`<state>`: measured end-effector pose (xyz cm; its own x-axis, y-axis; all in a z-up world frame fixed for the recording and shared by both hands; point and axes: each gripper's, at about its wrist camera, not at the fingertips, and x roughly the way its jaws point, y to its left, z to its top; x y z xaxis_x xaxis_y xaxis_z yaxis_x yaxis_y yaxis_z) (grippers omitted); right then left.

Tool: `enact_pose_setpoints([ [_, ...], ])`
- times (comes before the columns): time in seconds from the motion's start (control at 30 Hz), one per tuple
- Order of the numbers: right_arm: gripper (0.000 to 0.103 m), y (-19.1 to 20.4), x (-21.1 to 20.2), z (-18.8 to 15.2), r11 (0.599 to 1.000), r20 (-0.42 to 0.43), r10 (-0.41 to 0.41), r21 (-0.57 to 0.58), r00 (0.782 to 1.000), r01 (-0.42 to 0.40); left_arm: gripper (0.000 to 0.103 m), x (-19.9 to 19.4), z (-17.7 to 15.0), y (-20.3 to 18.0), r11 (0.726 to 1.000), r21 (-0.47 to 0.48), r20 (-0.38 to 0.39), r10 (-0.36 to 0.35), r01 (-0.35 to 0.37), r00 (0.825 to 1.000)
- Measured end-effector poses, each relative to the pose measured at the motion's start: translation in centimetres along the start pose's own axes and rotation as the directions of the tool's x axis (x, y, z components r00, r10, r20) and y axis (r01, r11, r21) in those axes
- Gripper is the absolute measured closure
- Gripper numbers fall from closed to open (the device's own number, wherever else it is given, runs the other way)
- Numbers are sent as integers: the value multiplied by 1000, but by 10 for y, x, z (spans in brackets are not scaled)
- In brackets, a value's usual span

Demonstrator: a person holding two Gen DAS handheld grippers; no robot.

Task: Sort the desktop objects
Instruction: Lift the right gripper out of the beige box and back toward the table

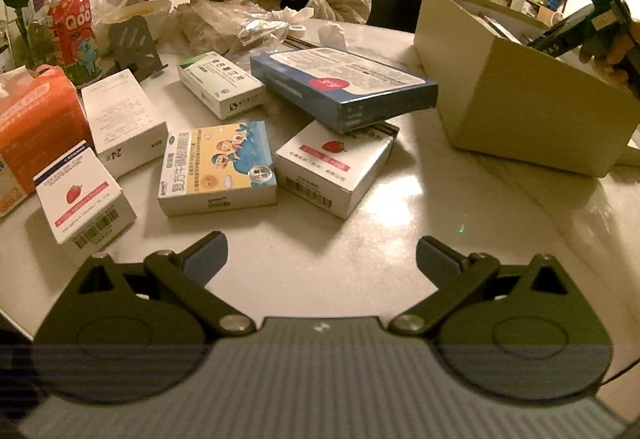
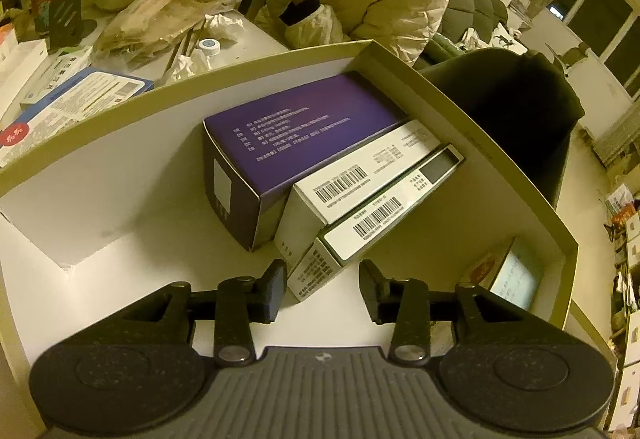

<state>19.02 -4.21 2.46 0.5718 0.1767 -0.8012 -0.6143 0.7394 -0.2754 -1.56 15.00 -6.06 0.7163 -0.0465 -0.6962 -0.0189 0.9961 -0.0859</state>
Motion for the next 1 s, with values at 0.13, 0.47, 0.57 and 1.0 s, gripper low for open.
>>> enact_pose_setpoints([
  [0.13, 43, -4, -6, -4, 998, 13, -11, 54, 1000, 11, 1, -2, 1, 4, 1000, -13, 0, -3, 3, 1000],
  [0.47, 31, -12, -44, -23, 975, 143, -50, 221, 989, 17, 1, -6, 15, 17, 997, -70, 23, -17, 19, 1000],
  [0.57, 31, -13, -58, -29, 959, 196, -55, 284, 979, -3, 1, -7, 23, 17, 996, -80, 42, -24, 27, 999],
  [1.0, 20, 20, -107, -60, 928, 357, -27, 355, 934, -109, 1, -5, 25, 41, 968, -248, 44, 44, -32, 998],
])
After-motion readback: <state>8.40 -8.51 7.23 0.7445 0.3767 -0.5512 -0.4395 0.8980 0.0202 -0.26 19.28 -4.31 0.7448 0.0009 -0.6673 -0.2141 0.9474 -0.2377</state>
